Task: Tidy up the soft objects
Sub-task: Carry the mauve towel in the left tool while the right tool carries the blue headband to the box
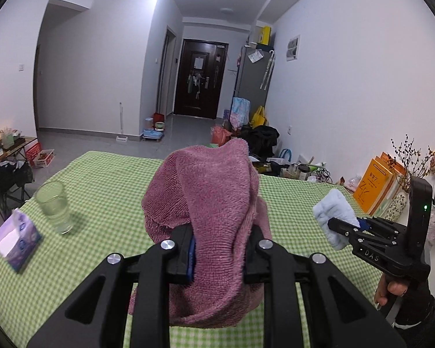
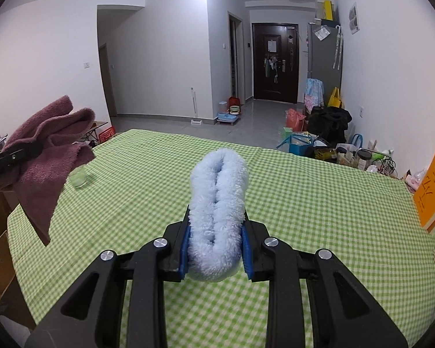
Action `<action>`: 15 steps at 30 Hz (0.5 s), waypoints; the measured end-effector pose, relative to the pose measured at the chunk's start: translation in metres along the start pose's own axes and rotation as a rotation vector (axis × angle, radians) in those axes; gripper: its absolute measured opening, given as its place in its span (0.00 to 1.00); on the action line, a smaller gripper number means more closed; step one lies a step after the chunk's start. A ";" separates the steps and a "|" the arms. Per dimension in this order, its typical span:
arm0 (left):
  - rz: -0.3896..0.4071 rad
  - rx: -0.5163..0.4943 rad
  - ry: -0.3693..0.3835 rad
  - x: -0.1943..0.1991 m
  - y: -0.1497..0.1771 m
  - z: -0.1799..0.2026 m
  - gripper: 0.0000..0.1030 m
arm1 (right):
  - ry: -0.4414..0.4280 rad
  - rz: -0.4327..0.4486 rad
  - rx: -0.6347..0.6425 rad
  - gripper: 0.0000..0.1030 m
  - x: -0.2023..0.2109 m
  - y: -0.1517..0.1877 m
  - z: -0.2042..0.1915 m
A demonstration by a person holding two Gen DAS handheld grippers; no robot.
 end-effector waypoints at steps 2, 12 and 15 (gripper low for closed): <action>0.006 0.011 -0.012 0.012 0.002 -0.003 0.18 | -0.015 0.003 0.003 0.27 0.003 -0.001 -0.014; 0.062 0.082 -0.158 0.094 0.019 -0.082 0.18 | -0.206 -0.008 0.096 0.27 -0.010 0.003 -0.127; 0.061 0.119 -0.254 0.125 0.037 -0.120 0.18 | -0.284 -0.020 0.126 0.27 -0.018 0.009 -0.166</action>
Point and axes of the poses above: each gripper's, at about its wrist camera, not at the fingertips, and x roughly against the way its jaws point, z to its right, y to its underside, the point moved 8 cm from there along -x, roughly the way its jaws point, and after that the axes turned 10 degrees about z, right-handed, at the moved point
